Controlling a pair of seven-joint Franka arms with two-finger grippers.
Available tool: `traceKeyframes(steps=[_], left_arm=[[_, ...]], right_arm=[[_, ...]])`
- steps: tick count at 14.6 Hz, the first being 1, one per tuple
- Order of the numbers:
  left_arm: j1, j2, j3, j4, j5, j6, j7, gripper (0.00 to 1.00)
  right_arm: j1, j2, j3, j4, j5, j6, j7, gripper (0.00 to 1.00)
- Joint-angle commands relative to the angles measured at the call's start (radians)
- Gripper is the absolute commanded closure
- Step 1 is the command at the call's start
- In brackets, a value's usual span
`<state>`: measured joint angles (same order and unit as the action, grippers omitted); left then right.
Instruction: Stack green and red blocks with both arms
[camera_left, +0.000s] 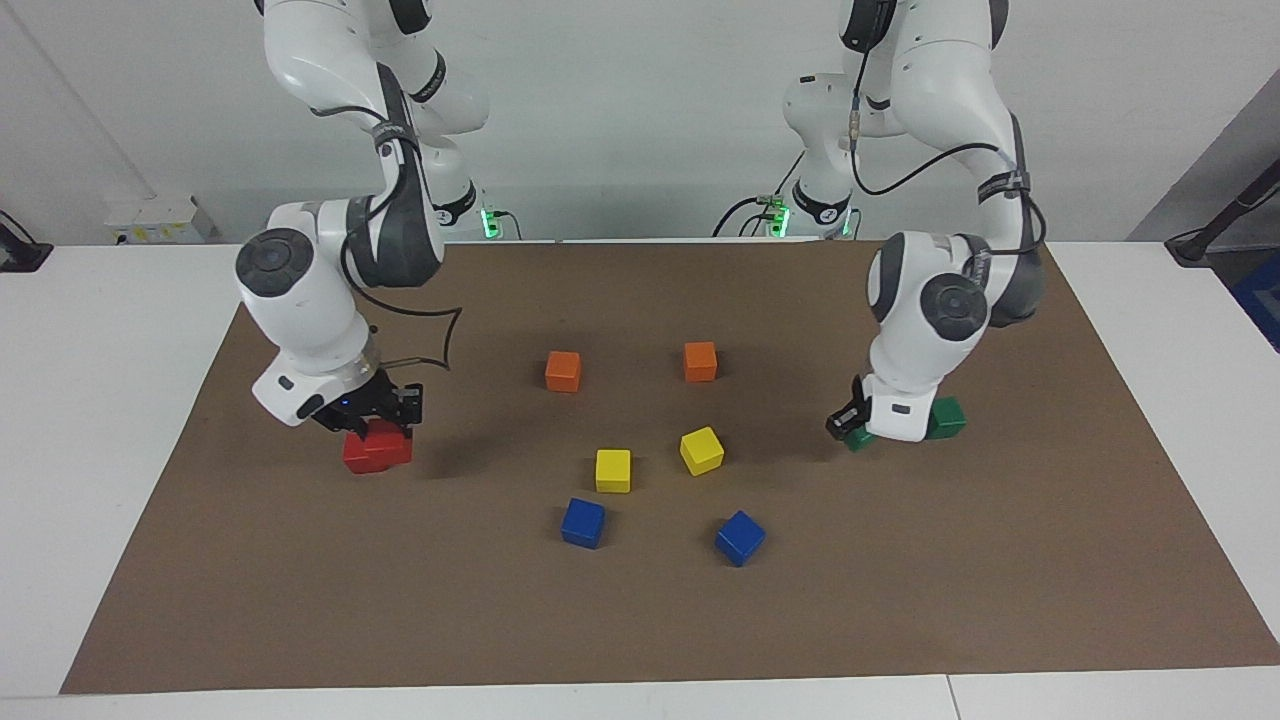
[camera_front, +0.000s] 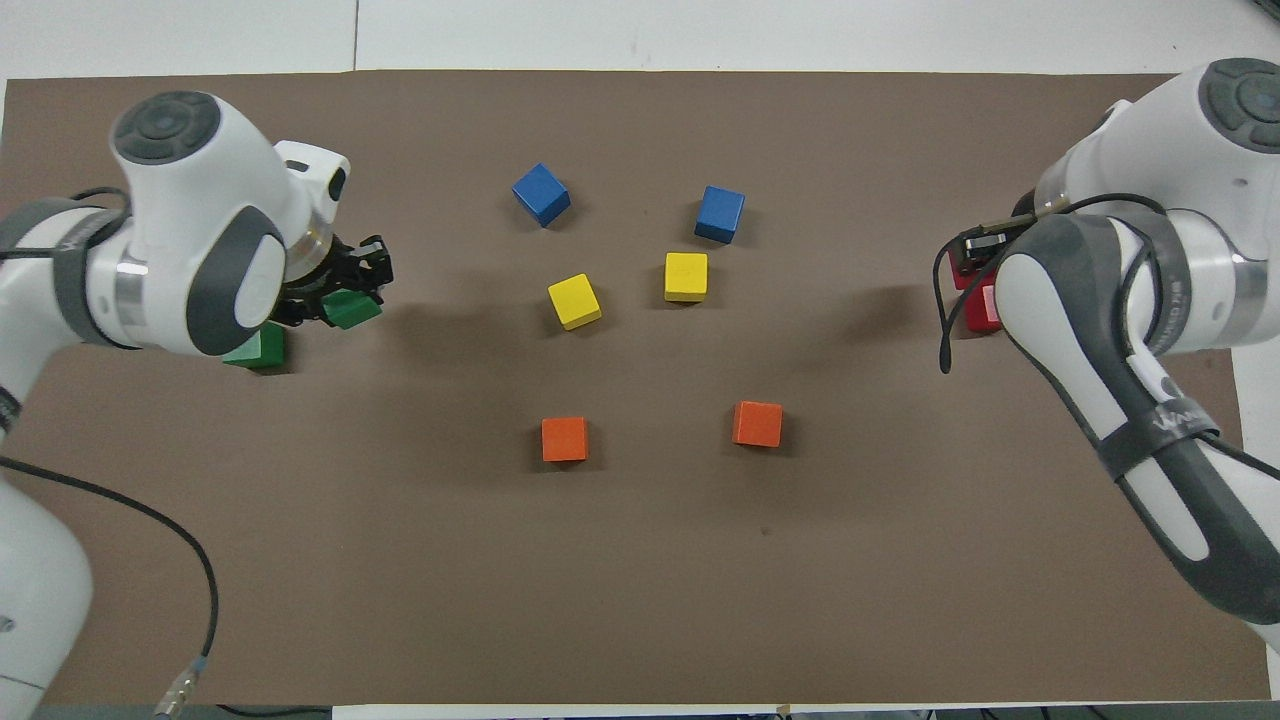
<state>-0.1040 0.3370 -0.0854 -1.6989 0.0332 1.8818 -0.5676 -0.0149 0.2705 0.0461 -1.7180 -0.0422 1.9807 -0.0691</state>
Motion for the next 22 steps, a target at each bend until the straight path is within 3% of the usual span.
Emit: traceKeyframes(steps=[1,3,9,22], left_arm=[[0.095,-0.070,-0.005,-0.048,-0.016,-0.065,0.281,1.00],[0.139,-0.073,-0.002,-0.057,-0.016,-0.066,0.441,1.00],[0.221,-0.081,0.001,-0.123,-0.015,0.020,0.655,1.00],[0.225,-0.092,0.003,-0.192,-0.015,0.083,0.664,1.00]], right_arm=[[-0.048,-0.076,0.015,-0.080,-0.013,0.000,-0.113,1.00],[-0.072,-0.080,0.015,-0.087,-0.012,0.001,-0.139,1.00],[-0.105,-0.083,0.015,-0.166,0.002,0.096,-0.130,1.00],[-0.108,-0.045,0.017,-0.187,0.050,0.161,-0.113,1.00]])
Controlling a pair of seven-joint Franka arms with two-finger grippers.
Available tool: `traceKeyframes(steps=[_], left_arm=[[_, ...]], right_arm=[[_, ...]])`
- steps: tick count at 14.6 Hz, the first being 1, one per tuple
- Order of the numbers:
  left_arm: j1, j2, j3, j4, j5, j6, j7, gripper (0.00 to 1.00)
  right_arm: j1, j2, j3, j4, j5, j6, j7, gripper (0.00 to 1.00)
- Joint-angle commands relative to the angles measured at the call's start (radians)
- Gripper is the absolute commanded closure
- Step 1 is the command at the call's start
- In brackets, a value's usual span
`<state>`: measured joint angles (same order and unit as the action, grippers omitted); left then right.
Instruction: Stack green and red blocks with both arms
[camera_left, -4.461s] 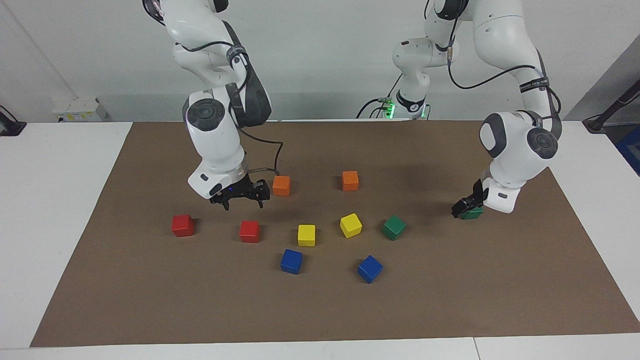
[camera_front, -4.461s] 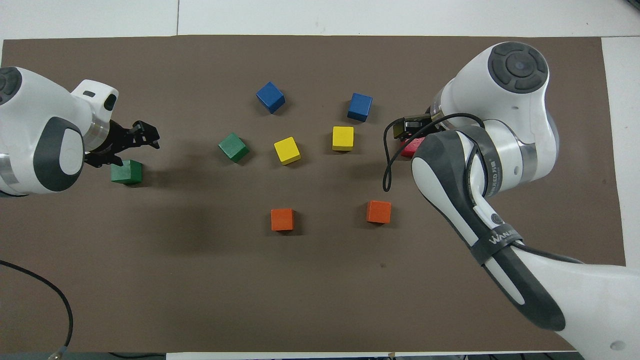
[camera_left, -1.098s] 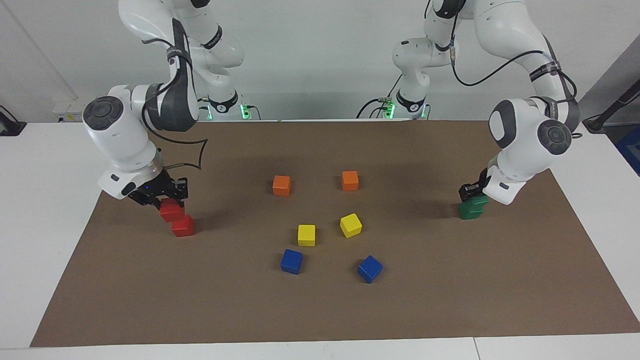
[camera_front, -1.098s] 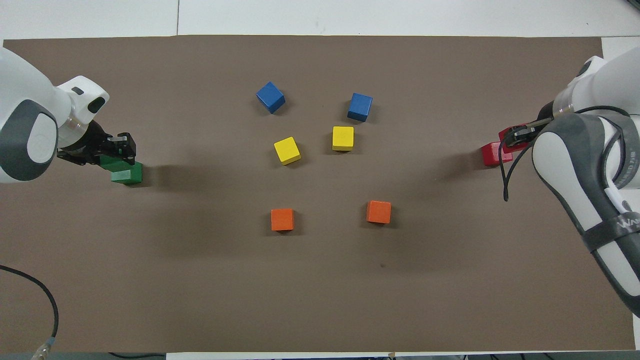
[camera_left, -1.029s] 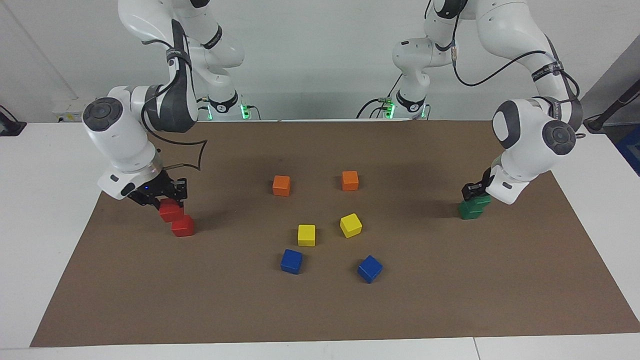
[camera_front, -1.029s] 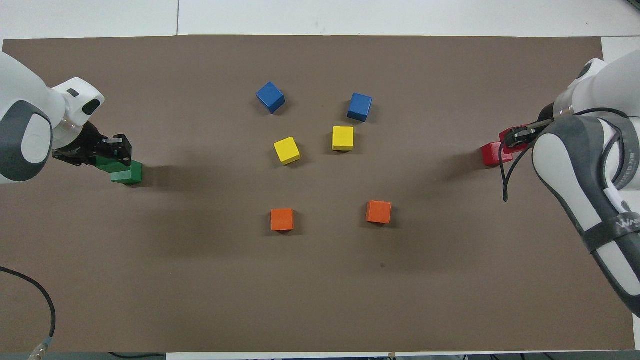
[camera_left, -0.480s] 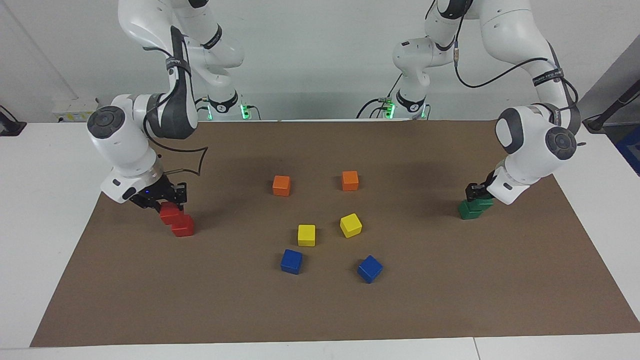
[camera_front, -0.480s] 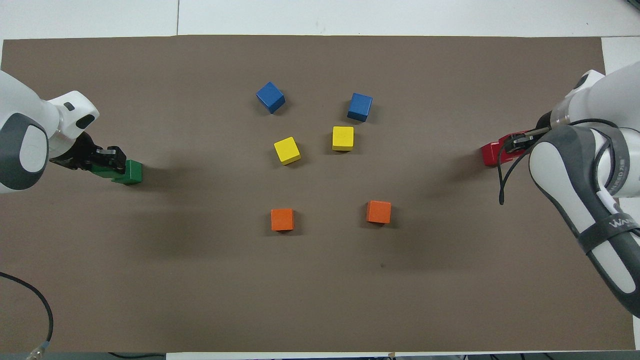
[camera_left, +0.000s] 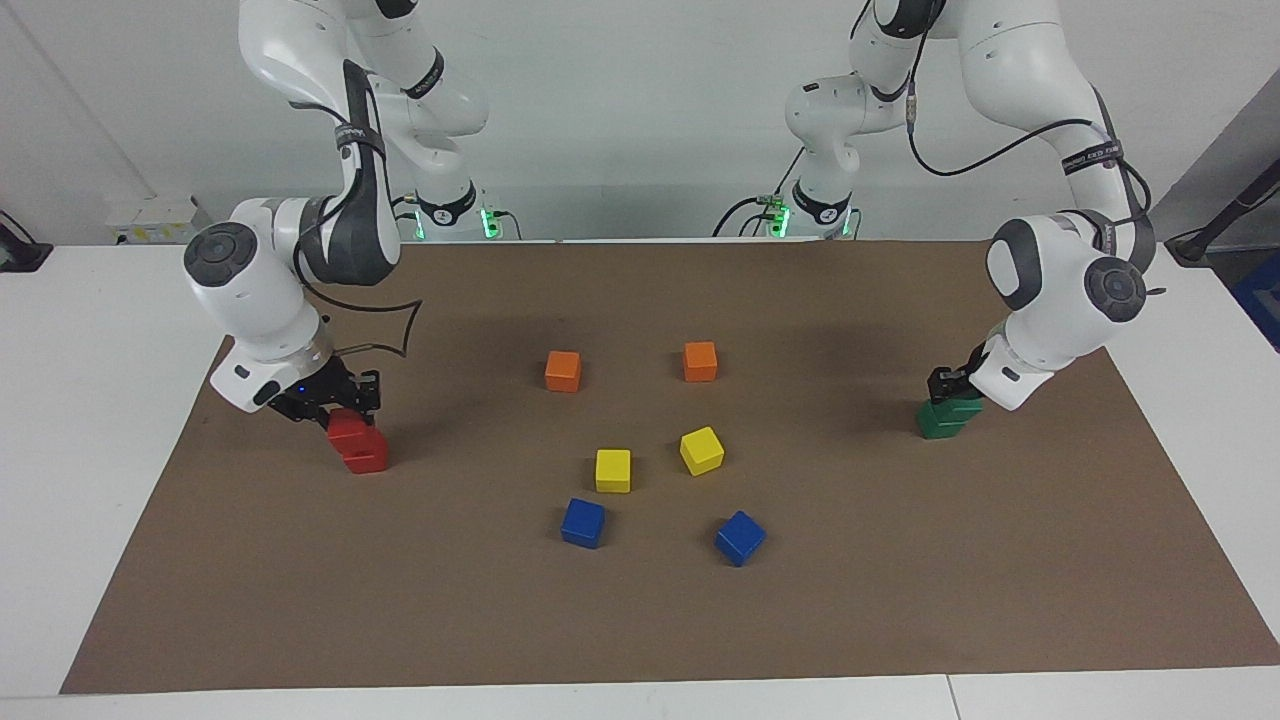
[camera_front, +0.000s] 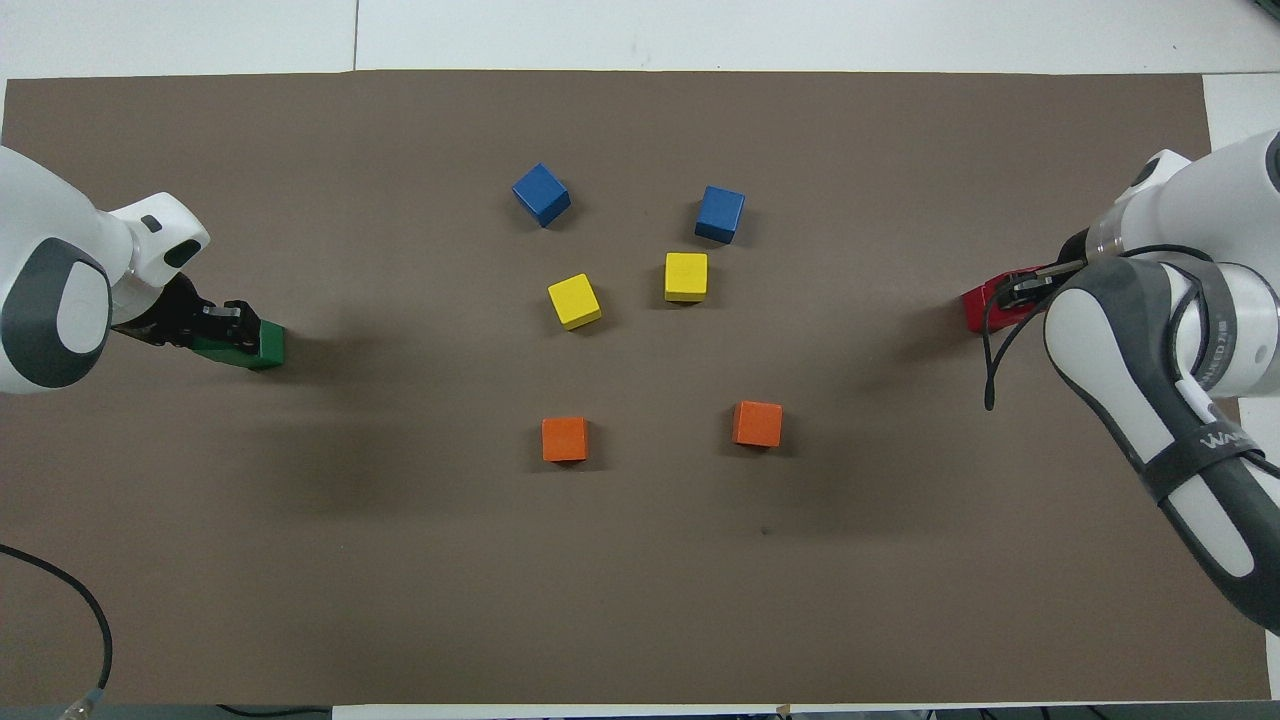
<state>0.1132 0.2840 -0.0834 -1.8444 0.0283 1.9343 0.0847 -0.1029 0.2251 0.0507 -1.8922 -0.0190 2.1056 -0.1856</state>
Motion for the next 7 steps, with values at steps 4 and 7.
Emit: traceKeyframes(steps=[4,7], left_arm=[[0.020,-0.048,0.001,-0.076,-0.010,0.046,0.017,1.00],[0.019,-0.057,-0.001,-0.111,-0.011,0.084,0.001,0.00]], right_arm=[[-0.021,0.002,0.012,-0.021,0.030,0.051,0.005,1.00],[-0.029,0.002,0.012,-0.031,0.030,0.066,0.005,1.00]])
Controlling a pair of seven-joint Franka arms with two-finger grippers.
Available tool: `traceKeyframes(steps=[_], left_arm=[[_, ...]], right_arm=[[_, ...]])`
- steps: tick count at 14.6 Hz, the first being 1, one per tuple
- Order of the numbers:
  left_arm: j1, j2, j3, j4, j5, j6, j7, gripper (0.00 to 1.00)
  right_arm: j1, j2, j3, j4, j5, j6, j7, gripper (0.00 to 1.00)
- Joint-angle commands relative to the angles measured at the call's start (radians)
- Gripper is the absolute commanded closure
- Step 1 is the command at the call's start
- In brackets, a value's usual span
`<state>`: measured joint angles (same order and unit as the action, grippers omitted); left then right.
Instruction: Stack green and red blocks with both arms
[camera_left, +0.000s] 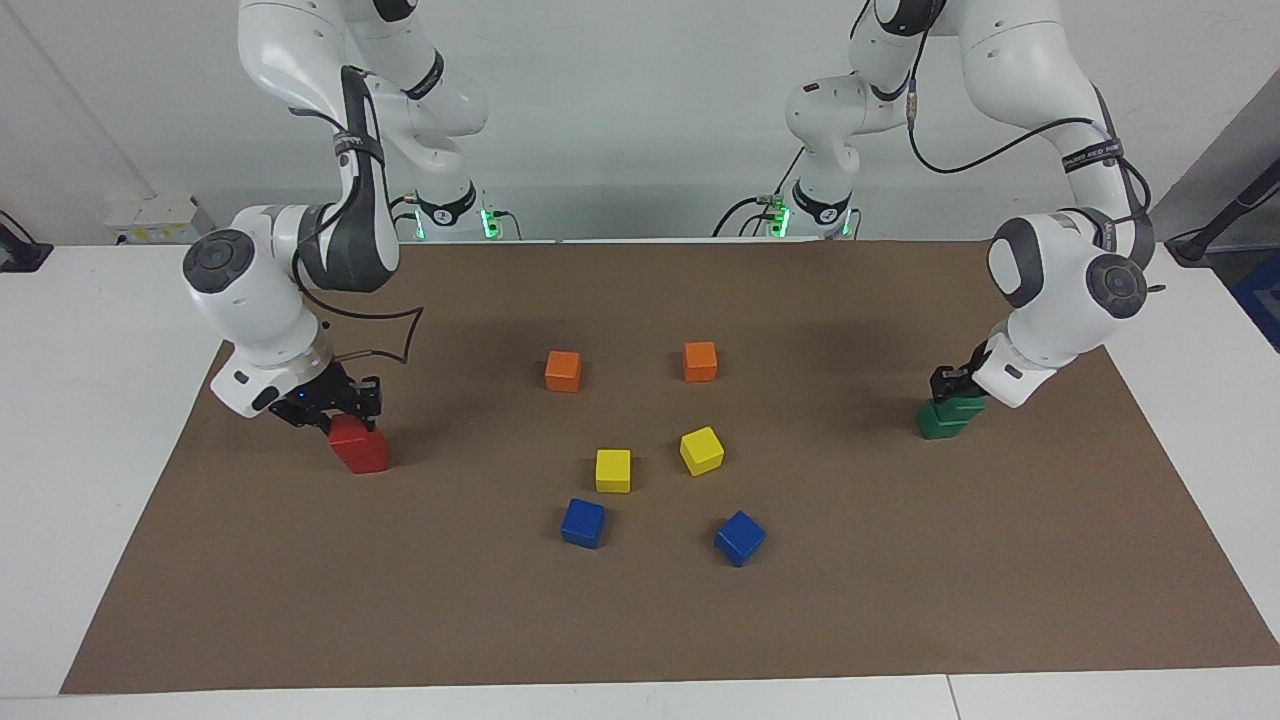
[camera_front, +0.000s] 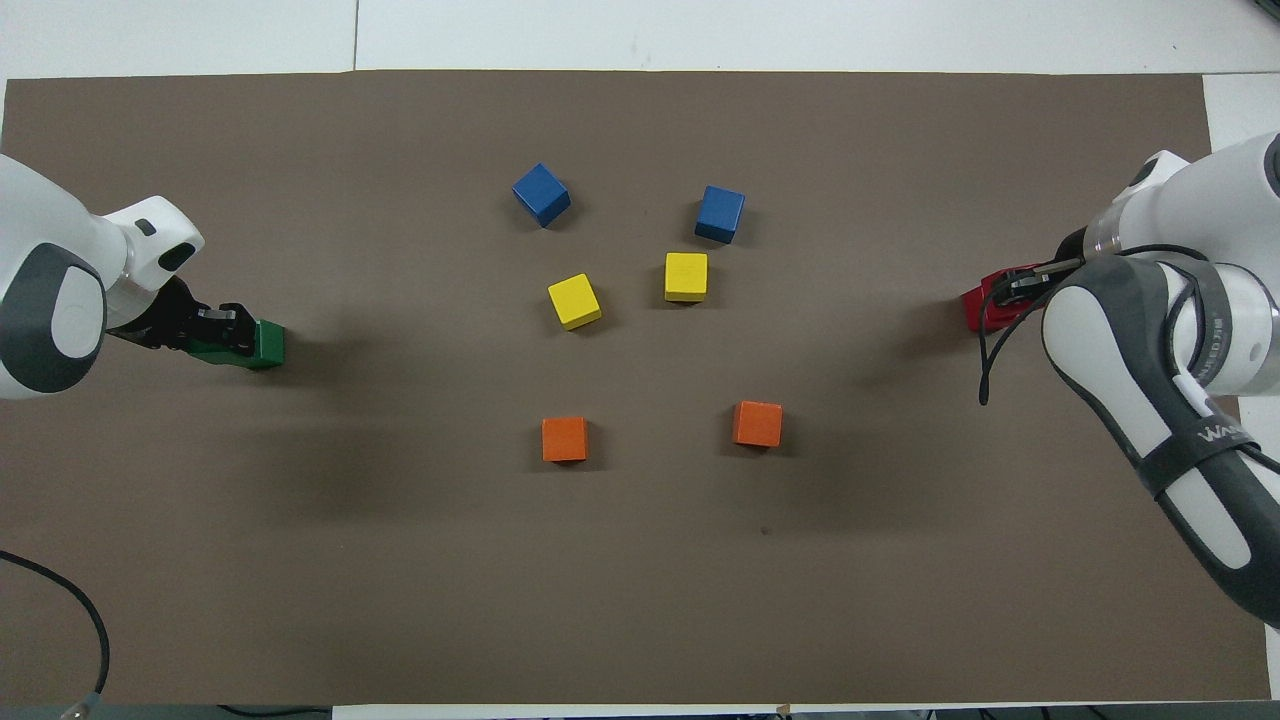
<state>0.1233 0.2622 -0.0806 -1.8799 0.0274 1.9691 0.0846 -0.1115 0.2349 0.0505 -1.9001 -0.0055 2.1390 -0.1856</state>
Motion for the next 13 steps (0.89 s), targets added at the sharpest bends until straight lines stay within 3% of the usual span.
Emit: traceKeyframes(steps=[1,9,13], left_arm=[[0.009,-0.037,-0.004,-0.076,-0.009,0.053,-0.017,0.00],[-0.004,-0.037,-0.004,-0.071,-0.009,0.045,-0.052,0.00],[-0.007,-0.063,-0.004,-0.016,-0.009,-0.010,-0.072,0.00]], right_arm=[[-0.020,-0.008,0.012,-0.025,0.016,0.035,0.005,1.00],[-0.019,0.004,0.012,-0.025,0.019,0.042,0.014,1.00],[-0.019,0.004,0.012,-0.027,0.019,0.042,0.014,1.00]])
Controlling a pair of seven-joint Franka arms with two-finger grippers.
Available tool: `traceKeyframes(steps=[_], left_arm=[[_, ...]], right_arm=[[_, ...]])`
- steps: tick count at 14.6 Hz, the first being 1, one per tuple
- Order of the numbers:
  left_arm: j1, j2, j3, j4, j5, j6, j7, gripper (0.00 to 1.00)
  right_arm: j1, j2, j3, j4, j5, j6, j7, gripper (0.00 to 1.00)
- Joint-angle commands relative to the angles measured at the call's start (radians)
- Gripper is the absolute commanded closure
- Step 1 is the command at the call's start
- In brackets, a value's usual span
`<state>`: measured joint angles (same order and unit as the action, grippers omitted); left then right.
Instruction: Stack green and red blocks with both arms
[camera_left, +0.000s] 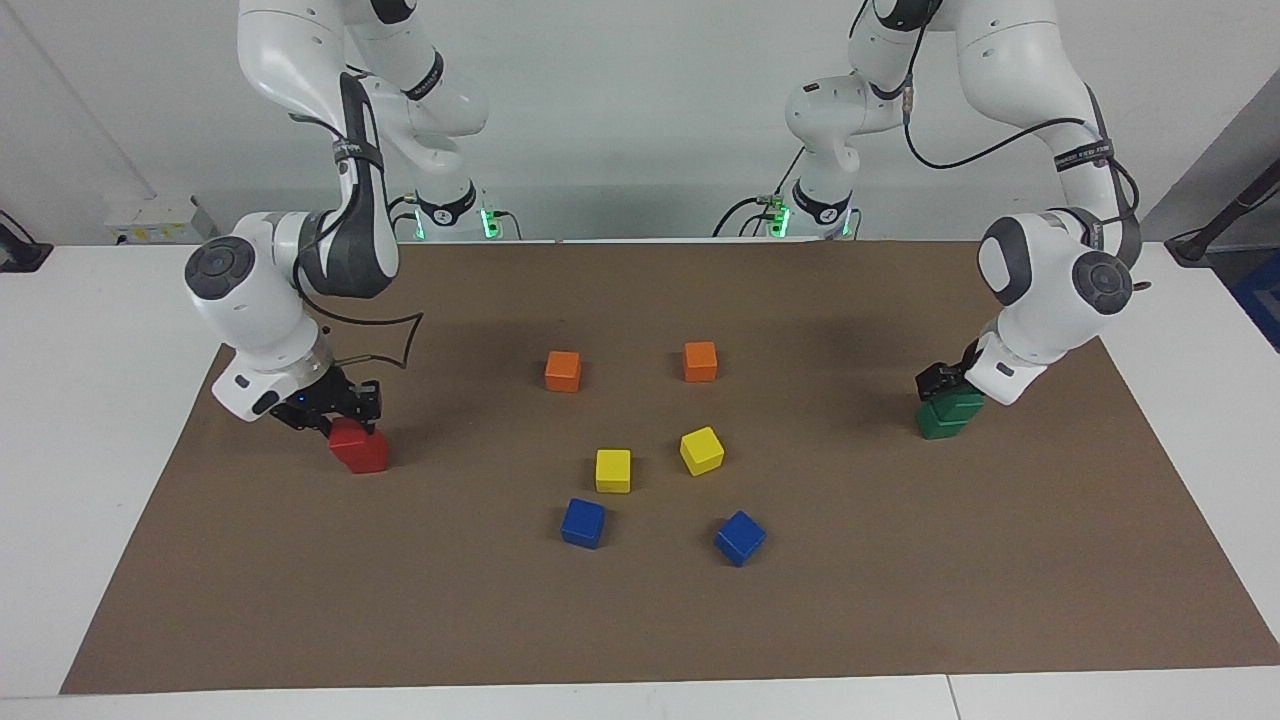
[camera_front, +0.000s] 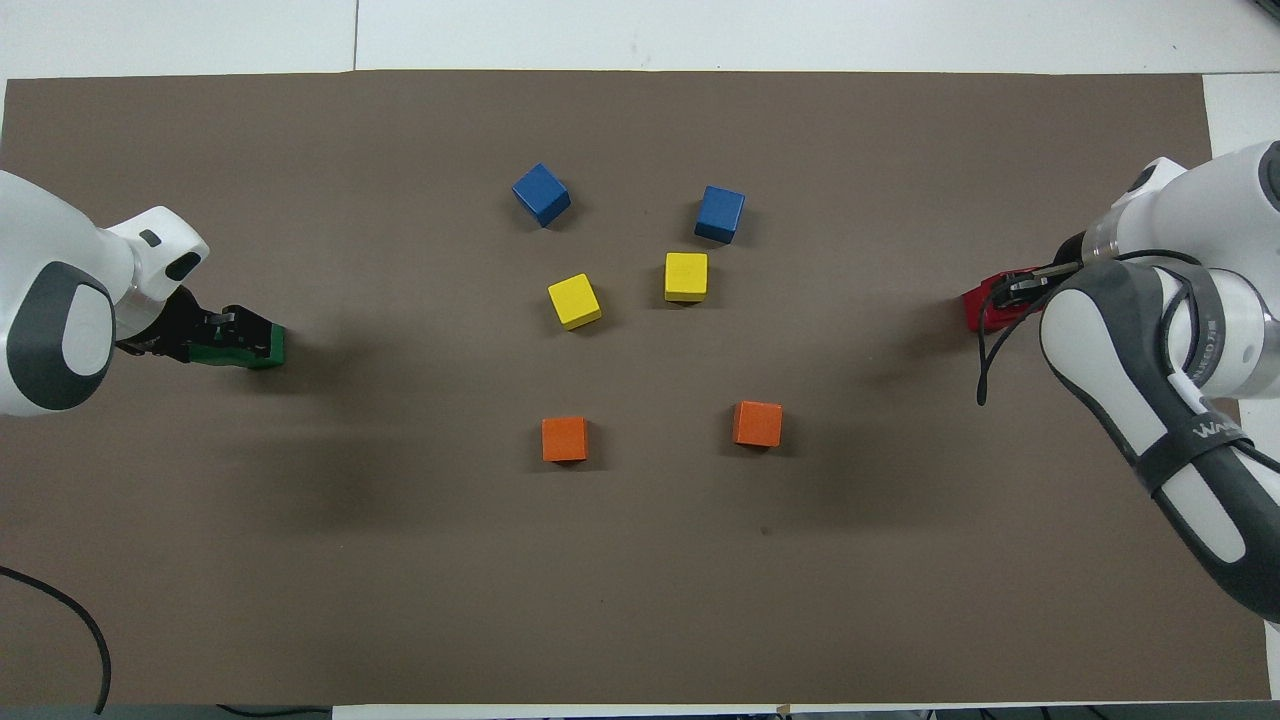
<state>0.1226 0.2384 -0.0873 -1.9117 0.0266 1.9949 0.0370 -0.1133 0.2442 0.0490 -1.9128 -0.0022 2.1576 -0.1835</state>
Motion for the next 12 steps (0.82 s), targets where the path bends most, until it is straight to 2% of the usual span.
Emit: traceKeyframes(steps=[1,9,12], left_arm=[[-0.004,-0.047,0.003,0.040,-0.008,-0.069,-0.025,0.00],[-0.001,-0.231,-0.005,0.076,-0.010,-0.275,-0.017,0.00],[-0.006,-0.251,-0.005,0.072,-0.010,-0.275,-0.020,0.00]], right_arm=[[-0.016,-0.005,0.014,-0.018,0.016,0.024,0.012,1.00],[-0.014,-0.006,0.014,-0.022,0.016,0.025,0.012,1.00],[-0.014,-0.006,0.014,-0.022,0.016,0.027,0.012,1.00]])
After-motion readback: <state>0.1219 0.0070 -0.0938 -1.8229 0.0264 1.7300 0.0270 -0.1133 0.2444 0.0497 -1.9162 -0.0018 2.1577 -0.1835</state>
